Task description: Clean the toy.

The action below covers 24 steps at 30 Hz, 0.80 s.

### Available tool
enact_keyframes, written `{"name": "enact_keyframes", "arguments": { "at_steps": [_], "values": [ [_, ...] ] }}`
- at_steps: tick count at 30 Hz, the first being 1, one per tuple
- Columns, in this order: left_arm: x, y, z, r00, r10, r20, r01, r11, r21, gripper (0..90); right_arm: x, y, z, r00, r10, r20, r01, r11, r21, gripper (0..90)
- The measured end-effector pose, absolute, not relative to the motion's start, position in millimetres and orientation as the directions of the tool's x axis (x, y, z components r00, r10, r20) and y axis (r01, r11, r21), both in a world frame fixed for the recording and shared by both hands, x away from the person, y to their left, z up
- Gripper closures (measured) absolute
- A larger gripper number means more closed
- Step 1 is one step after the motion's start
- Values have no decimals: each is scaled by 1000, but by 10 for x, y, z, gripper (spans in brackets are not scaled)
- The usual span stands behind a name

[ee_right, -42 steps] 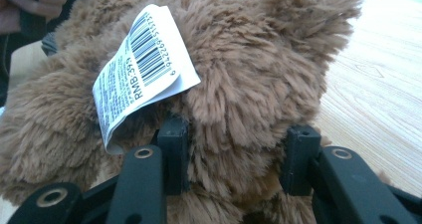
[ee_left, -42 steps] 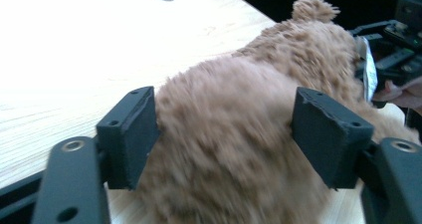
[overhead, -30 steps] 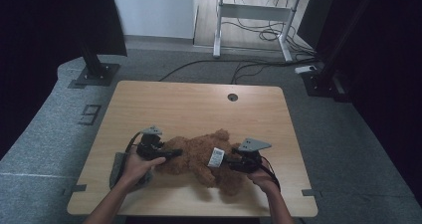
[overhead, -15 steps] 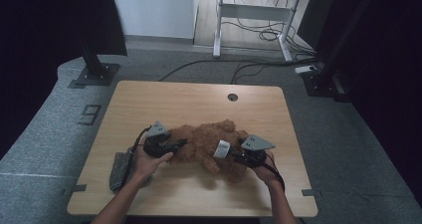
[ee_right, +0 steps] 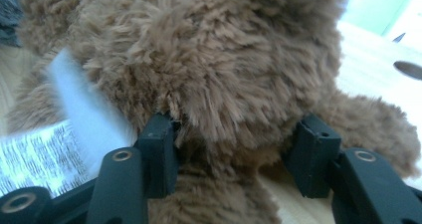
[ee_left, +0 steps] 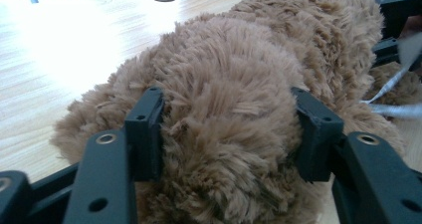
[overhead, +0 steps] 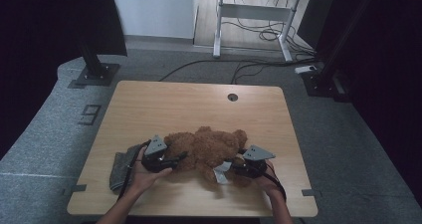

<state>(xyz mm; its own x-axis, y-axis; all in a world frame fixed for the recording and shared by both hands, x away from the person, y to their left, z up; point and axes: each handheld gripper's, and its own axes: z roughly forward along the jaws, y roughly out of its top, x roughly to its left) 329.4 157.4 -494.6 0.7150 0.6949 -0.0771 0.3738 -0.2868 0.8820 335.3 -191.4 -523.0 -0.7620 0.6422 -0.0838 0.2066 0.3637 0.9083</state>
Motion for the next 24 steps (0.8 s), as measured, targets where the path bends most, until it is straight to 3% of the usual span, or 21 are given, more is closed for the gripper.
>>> {"name": "enact_keyframes", "arguments": {
  "at_steps": [10, 17, 24],
  "values": [
    [3330, 1693, -4892, 693, 705, -151, 420, -224, 879, 272, 3361, -1928, -5274, -757, 653, -34, 257, 345, 902, 419],
    [3331, 1893, -4849, 664, 724, -187, 466, -205, 861, 261, 3373, -1920, -5313, -753, 657, -26, 281, 356, 891, 420],
    [3456, 1874, -4954, 668, 688, -285, 550, -198, 811, 265, 3404, -1909, -5328, -748, 664, -26, 288, 359, 888, 428]
  ]
}}
